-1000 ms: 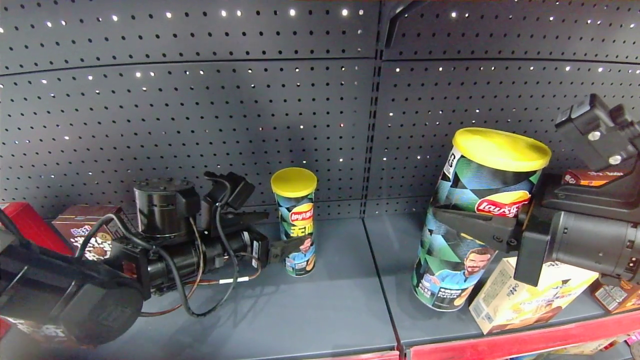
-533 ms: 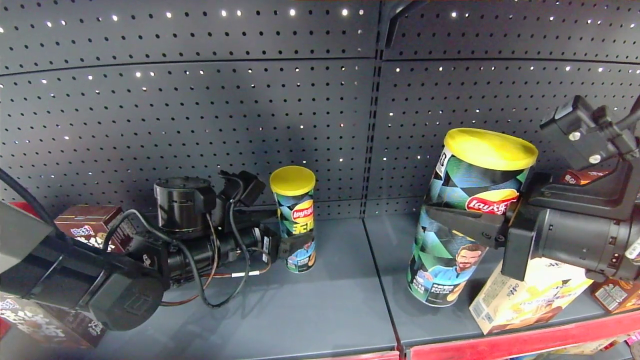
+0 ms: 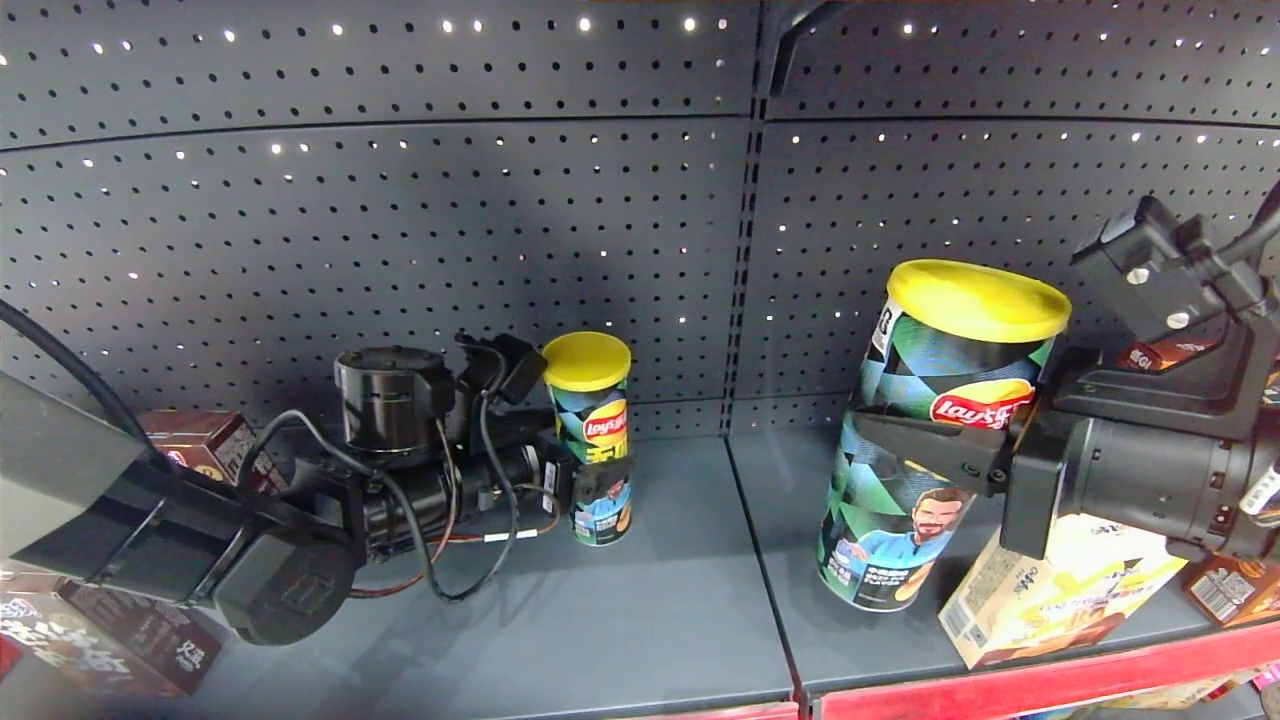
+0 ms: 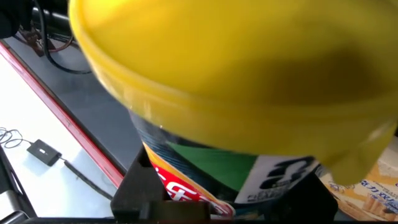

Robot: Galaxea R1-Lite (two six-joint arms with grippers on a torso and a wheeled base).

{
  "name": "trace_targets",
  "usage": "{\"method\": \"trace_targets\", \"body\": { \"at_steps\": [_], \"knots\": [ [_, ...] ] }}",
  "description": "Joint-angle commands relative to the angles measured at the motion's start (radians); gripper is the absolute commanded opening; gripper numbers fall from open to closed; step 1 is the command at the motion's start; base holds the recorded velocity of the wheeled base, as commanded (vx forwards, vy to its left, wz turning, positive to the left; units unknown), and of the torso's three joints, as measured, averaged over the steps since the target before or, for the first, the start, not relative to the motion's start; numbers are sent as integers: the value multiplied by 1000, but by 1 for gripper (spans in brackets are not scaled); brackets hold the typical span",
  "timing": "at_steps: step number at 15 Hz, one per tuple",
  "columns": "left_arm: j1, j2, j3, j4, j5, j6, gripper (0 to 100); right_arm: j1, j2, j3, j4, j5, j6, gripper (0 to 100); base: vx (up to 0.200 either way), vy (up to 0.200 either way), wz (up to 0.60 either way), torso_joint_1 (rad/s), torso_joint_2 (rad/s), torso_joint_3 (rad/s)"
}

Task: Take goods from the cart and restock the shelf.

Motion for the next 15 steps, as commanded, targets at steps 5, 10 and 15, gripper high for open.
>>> {"method": "trace_targets", "body": {
  "at_steps": [5, 10, 15],
  "knots": [
    [-1, 32, -40, 0, 48, -18, 100, 0, 1, 4, -1, 2, -1, 0, 0, 0, 0, 0, 0, 0],
    [-27, 37, -54, 2, 74, -50, 0, 0, 1, 6, -1, 0, -1, 0, 0, 0, 0, 0, 0, 0],
    [-52, 28, -46, 6, 107, -52, 0, 0, 2, 6, 0, 0, -1, 0, 0, 0, 0, 0, 0, 0]
  ]
}}
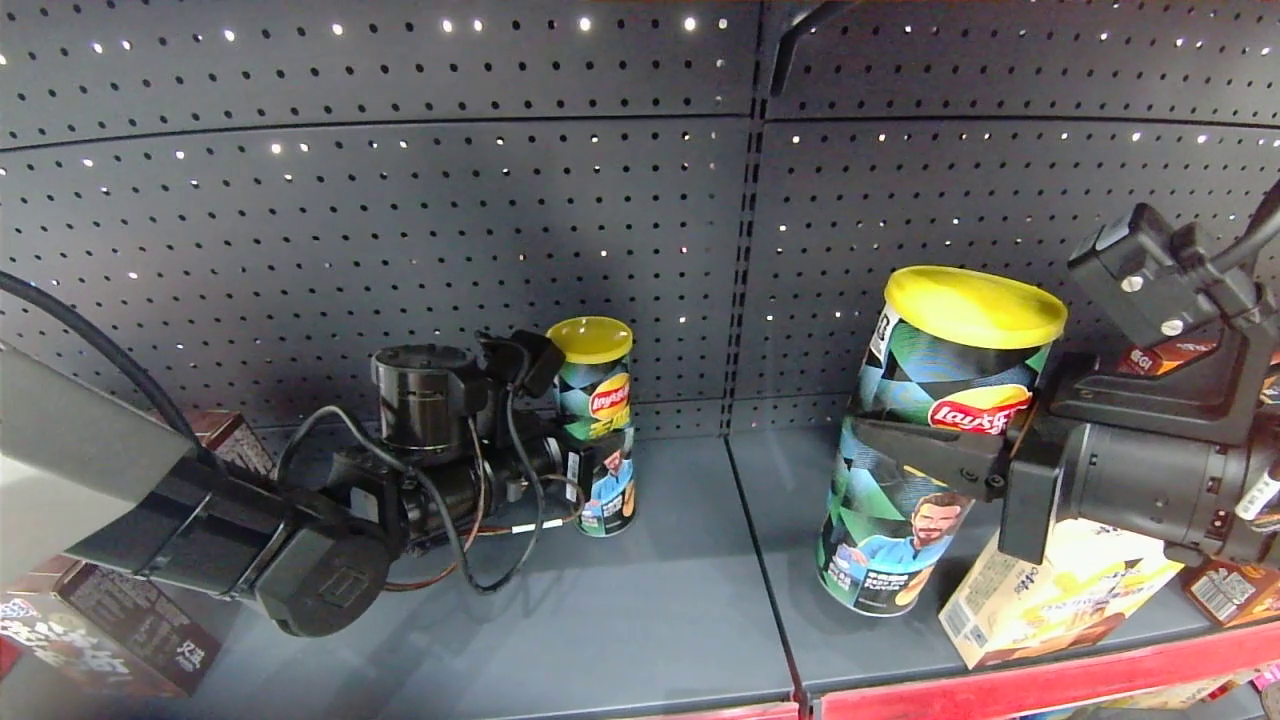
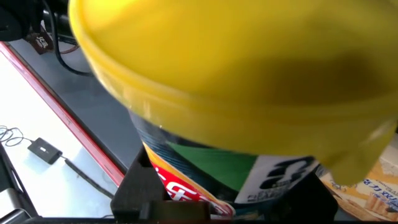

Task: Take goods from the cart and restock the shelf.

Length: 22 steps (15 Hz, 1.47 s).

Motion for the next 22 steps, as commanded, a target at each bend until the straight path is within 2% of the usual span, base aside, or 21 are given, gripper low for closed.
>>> {"method": "trace_targets", "body": {
  "at_steps": [1, 4, 9, 12, 16, 22],
  "knots": [
    [-11, -14, 8, 0, -2, 0, 0, 0, 0, 3, -1, 0, -1, 0, 0, 0, 0, 0, 0, 0],
    [-30, -71, 42, 0, -7, 1, 0, 0, -1, 9, -1, 0, -1, 0, 0, 0, 0, 0, 0, 0],
    [-34, -281, 213, 3, -16, 1, 0, 0, -8, 23, -1, 0, 1, 0, 0, 0, 0, 0, 0, 0],
    [-40, -380, 302, 3, -56, 1, 0, 2, -21, 50, -1, 0, 1, 0, 0, 0, 0, 0, 0, 0],
    [-71, -451, 350, 5, -60, 3, 0, 5, -40, 73, -1, 2, 1, 0, 0, 0, 0, 0, 0, 0],
    [-74, -511, 468, -5, -140, 3, 0, 3, -61, 78, -1, 0, 1, 0, 0, 0, 0, 0, 0, 0]
  ]
}}
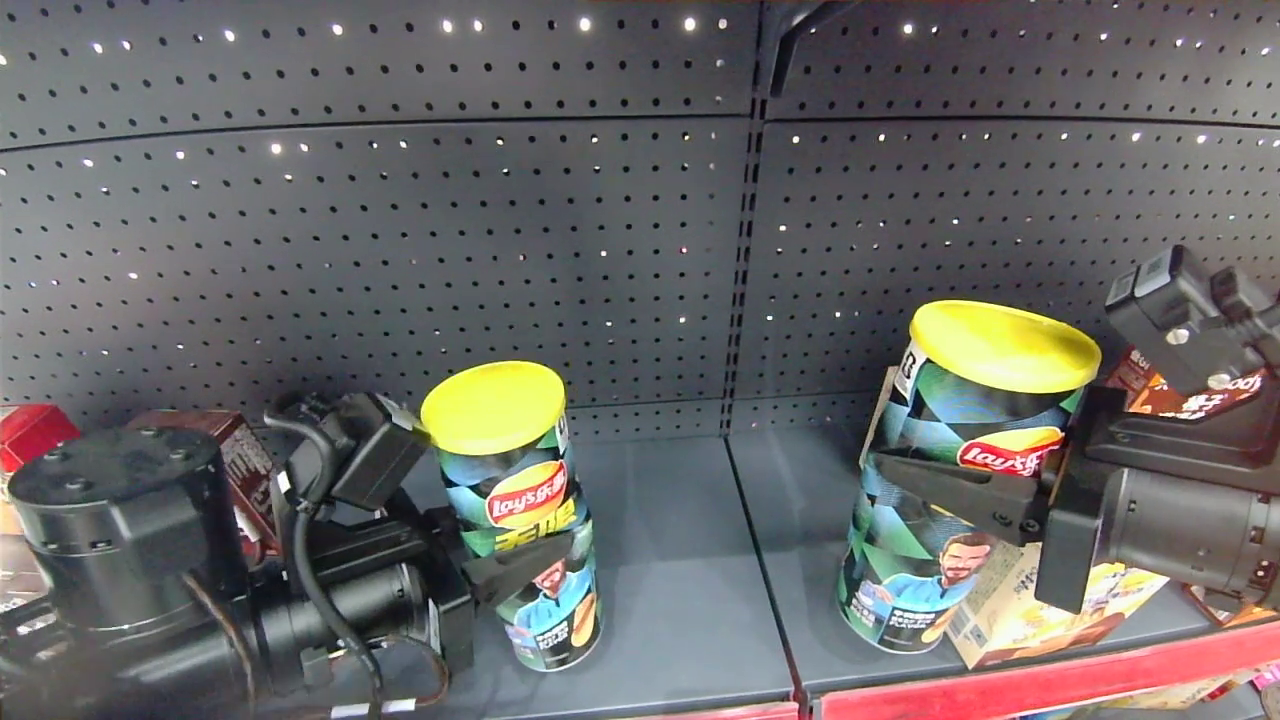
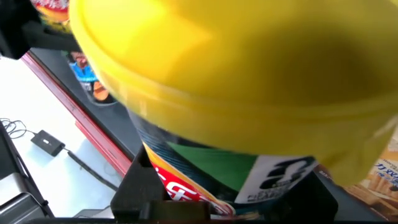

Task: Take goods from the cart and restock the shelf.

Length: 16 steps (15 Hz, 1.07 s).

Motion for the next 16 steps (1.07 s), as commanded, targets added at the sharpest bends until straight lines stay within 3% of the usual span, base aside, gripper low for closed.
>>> {"method": "trace_targets", "body": {
  "at_steps": [1, 6, 11, 16],
  "knots": [
    [5, -23, 36, -3, -27, 1, 0, 0, -6, 0, -1, 0, -1, 0, 0, 0, 0, 0, 0, 0],
    [12, -11, 71, -4, -77, 2, 0, 0, -18, 0, -1, 0, 1, 0, 0, 0, 0, 0, 0, 0],
    [57, 52, 71, -30, -114, 9, 0, -1, -22, -3, -1, 0, 1, 0, 0, 0, 0, 0, 0, 0],
    [58, 106, 61, -53, -117, 9, 0, 0, -22, -5, -1, 0, 1, 0, 0, 0, 0, 0, 0, 0]
  ]
}}
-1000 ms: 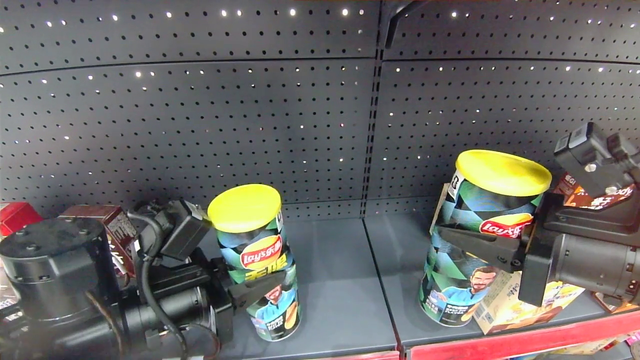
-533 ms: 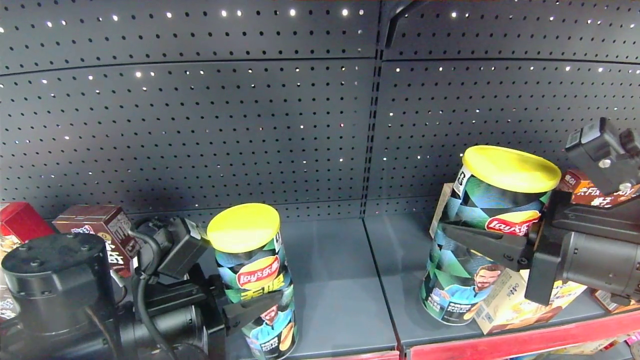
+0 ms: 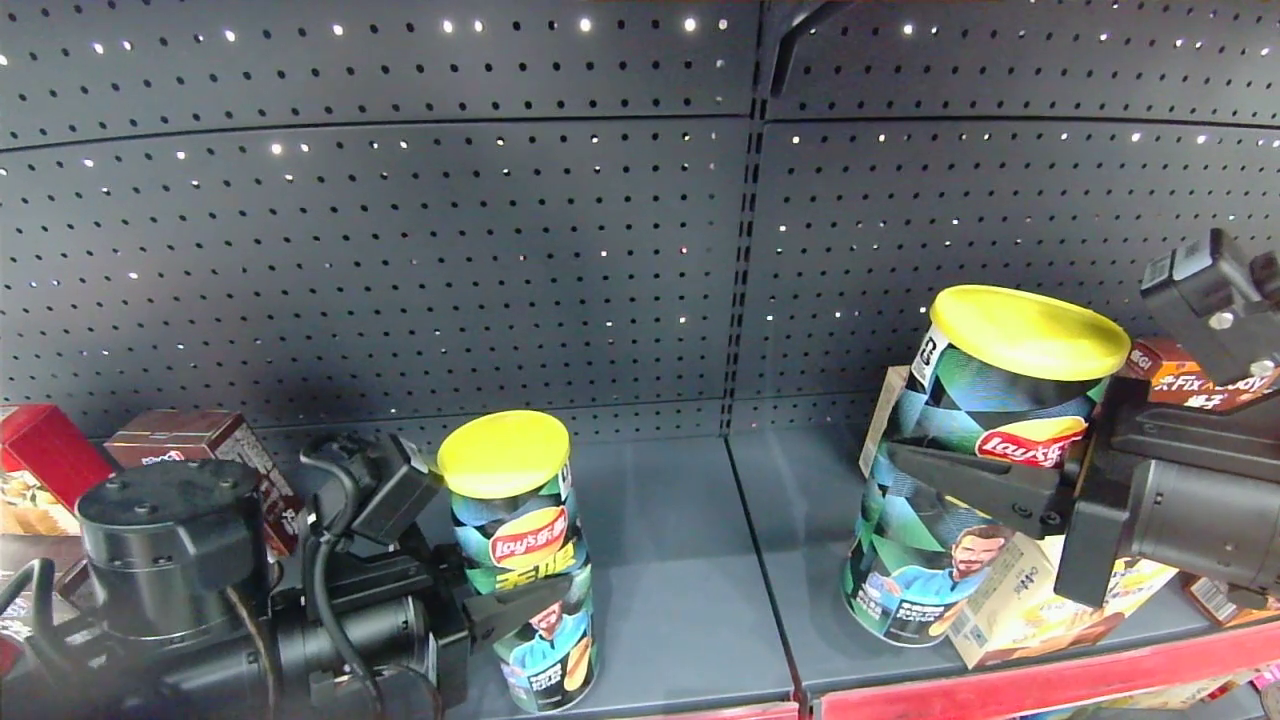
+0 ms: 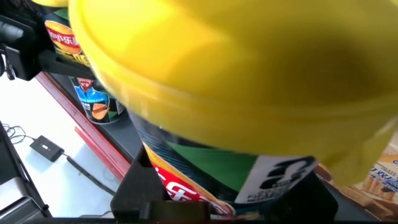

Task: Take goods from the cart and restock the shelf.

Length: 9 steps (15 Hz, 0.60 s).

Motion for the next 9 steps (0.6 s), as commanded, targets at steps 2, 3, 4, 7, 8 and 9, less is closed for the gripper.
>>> {"method": "trace_targets", "body": {
  "at_steps": [2, 3, 4, 7, 8, 9],
  "knots": [
    [1, 36, -5, -1, 0, -1, 0, 0, 0, 0, 0, 1, 0, 0, 0, 0, 0, 0, 0, 0],
    [3, 44, -7, -4, 0, -1, 0, 0, 0, -2, 0, 1, 0, 0, 0, 0, 0, 0, 0, 0],
    [5, 51, -12, -7, 0, -1, 0, -1, 0, -2, 0, 1, 0, 0, 0, 0, 0, 0, 0, 0],
    [24, 82, -45, -7, 0, 16, 0, -1, 0, -2, 0, 2, 0, 0, 0, 0, 0, 0, 0, 0],
    [24, 90, -53, -7, 0, 19, 0, -1, 0, -2, 0, 2, 0, 0, 0, 0, 0, 0, 0, 0],
    [24, 93, -53, -12, 0, 19, 0, -1, 0, -2, 0, 2, 0, 0, 0, 0, 0, 0, 0, 0]
  ]
}}
